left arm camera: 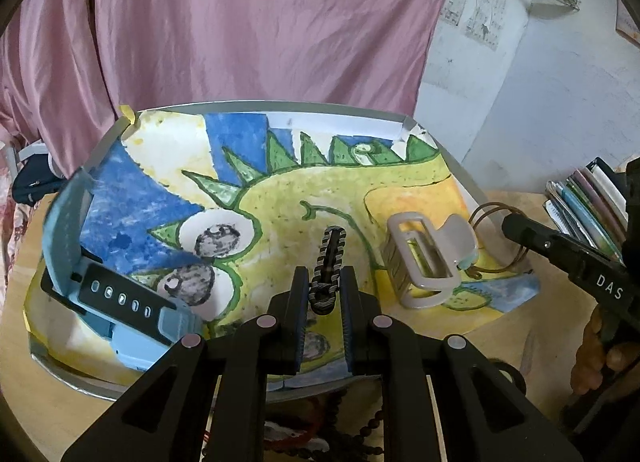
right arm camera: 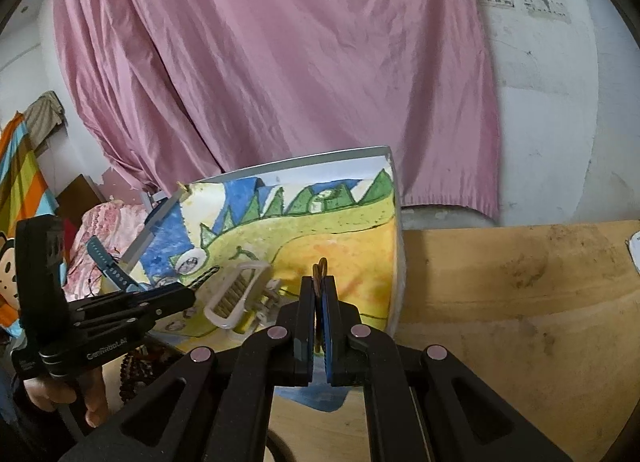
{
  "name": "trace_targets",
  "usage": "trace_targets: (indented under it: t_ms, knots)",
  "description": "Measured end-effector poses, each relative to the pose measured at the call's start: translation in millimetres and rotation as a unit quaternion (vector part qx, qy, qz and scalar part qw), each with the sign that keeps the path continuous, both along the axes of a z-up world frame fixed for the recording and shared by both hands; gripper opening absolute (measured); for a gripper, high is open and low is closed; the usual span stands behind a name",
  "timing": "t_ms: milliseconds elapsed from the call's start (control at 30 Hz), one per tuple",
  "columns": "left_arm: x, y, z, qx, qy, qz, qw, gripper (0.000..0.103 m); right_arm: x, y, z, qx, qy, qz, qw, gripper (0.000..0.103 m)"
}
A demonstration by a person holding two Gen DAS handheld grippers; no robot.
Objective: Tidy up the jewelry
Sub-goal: 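Place the barrette in the tray with the left tool while the right tool drops the pendant necklace in, then pull both tools back from the tray toward the black necklace and hair tie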
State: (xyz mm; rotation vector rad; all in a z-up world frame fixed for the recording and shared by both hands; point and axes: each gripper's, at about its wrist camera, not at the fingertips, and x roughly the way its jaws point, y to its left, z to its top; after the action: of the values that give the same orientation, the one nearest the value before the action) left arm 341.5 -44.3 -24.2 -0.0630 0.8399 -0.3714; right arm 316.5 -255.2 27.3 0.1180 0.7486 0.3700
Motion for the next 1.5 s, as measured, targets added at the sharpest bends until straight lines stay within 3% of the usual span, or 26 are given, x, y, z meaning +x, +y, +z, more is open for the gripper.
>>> trace_targets:
  t_ms: [33, 100, 167, 267, 333, 400, 467, 600, 1000, 1267, 1500]
  knots:
    - [-0.3, -0.4, 0.3, 0.003, 0.000, 0.001, 1.0000, 0.013, 0.2, -0.3, 0.0, -0.002, 0.000, -0.002, 1.000, 0.011]
    - [-1.8, -0.7, 2.3, 0.005, -0.003, 0.001, 1.0000, 0.023, -2.2, -3.0, 1.9, -0.002, -0.002, -0.007, 1.000, 0.033]
    - [-4.2, 0.3, 6.4, -0.005, -0.013, 0.002, 0.9999, 0.051, -6.6, -6.0, 5.6, -0.003, -0.010, -0.011, 1.000, 0.040]
    - [-9.8, 2.8, 15.6, -0.022, -0.031, 0.001, 0.9993, 0.055, -13.5, -10.4, 10.8, -0.007, -0.017, -0.017, 1.000, 0.041]
    - [-16.2, 4.0, 22.4, -0.021, -0.042, 0.006, 0.9989, 0.056, -21.5, -15.1, 14.6, -0.010, -0.024, -0.021, 0.999, 0.053]
    - [-25.0, 6.4, 29.3, -0.026, -0.053, 0.010, 0.9982, 0.061, -31.4, -21.4, 19.1, -0.007, -0.036, -0.024, 0.999, 0.078]
    - [-33.2, 9.2, 34.9, -0.033, -0.065, 0.014, 0.9972, 0.075, -41.7, -26.0, 23.8, 0.001, -0.049, -0.021, 0.999, 0.087]
    - [-54.1, 19.8, 47.9, -0.058, -0.090, 0.027, 0.9938, 0.088, -60.2, -29.0, 30.7, 0.005, -0.067, -0.011, 0.998, 0.103]
    - [-128.7, 38.0, 64.8, -0.094, -0.149, 0.055, 0.9828, 0.101, -136.4, -2.9, 37.4, -0.025, -0.126, 0.055, 0.990, 0.103]
    - [-186.3, 44.0, 58.2, -0.059, -0.172, 0.066, 0.9811, 0.101, -180.6, 1.2, 30.9, -0.035, -0.131, 0.047, 0.990, 0.103]
    - [-227.0, 49.5, 41.3, -0.033, -0.177, 0.059, 0.9819, 0.101, -203.3, 3.9, 15.3, -0.046, -0.107, 0.040, 0.992, 0.103]
